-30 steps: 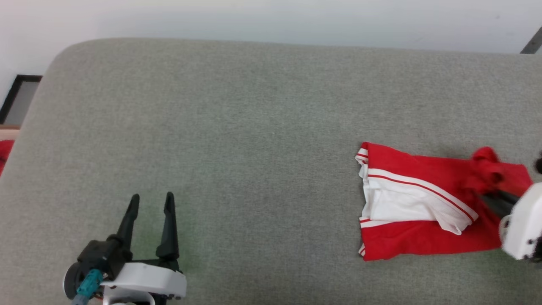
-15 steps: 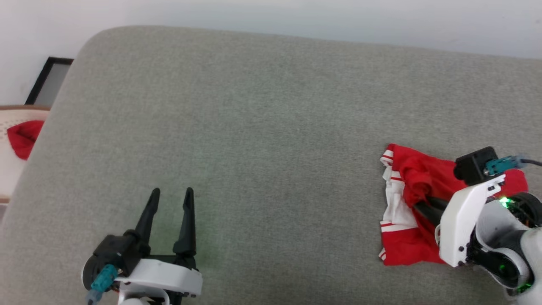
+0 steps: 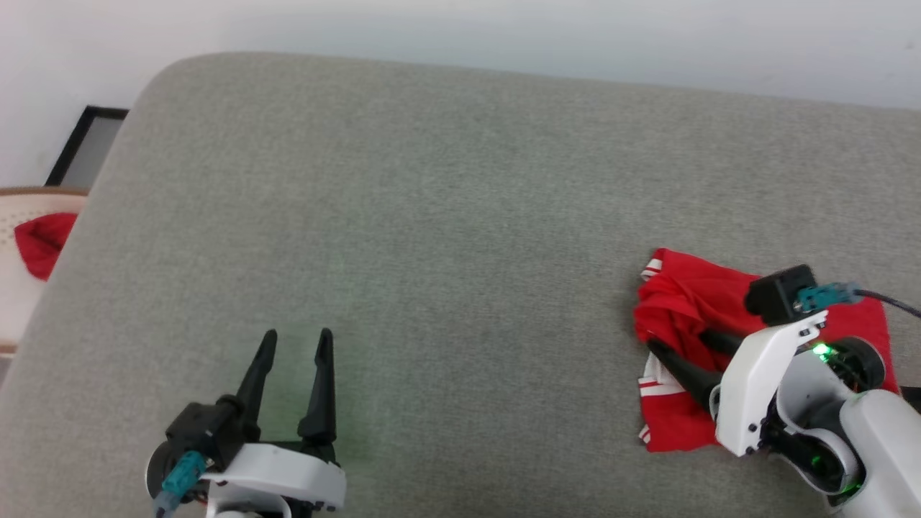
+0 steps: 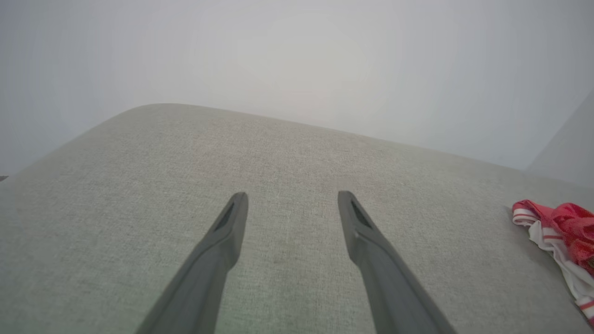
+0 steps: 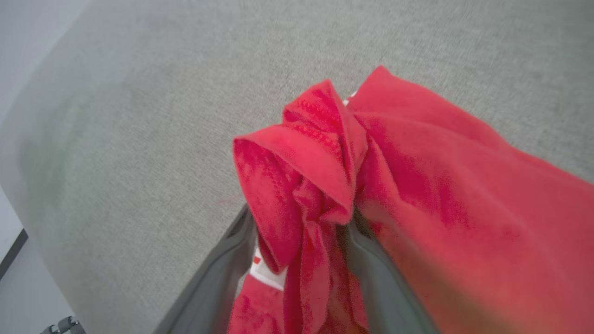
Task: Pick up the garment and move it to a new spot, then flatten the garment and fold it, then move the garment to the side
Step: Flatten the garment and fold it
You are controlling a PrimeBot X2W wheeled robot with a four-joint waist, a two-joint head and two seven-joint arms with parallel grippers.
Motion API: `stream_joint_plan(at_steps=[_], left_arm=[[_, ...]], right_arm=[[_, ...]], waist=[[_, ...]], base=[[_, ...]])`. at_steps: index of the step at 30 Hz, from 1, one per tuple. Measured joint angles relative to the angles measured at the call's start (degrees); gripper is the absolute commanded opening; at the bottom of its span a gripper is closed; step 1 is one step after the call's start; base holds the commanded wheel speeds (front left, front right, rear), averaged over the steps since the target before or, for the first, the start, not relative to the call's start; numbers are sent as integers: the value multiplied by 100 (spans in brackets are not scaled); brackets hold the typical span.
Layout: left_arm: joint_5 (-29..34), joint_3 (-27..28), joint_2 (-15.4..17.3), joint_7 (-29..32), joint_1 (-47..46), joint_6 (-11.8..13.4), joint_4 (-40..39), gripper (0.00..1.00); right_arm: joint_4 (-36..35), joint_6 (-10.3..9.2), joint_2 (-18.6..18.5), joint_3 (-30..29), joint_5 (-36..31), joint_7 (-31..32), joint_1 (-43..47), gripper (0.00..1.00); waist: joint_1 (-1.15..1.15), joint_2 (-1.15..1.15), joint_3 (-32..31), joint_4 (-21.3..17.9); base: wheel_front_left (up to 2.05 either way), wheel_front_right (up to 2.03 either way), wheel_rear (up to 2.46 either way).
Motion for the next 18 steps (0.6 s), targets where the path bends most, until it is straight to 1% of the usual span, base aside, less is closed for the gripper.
stream_joint_plan(at_steps=[4,9,14,18], left_arm=[[3,52,-2,0,41,0,63,100],[3,123,-2,0,37,0,167,100],[3,255,0,0,-23,0,254,100],[3,341,18,0,-26,0,358,100]], right_arm=[[-158,0,-71,-130,101,-337,-8,100],[-142,0,-243,-403,170,-1035,57,100],[141,0,-285,-593,203,-1864,152,100],[506,0,-307,-647,12,-2503,210,100]], waist=[[0,0,-61,-142],[0,0,-130,-343],[0,0,-183,-544],[0,0,-249,-687]], base=[[0,0,0],[0,0,0],[0,0,0],[0,0,0]])
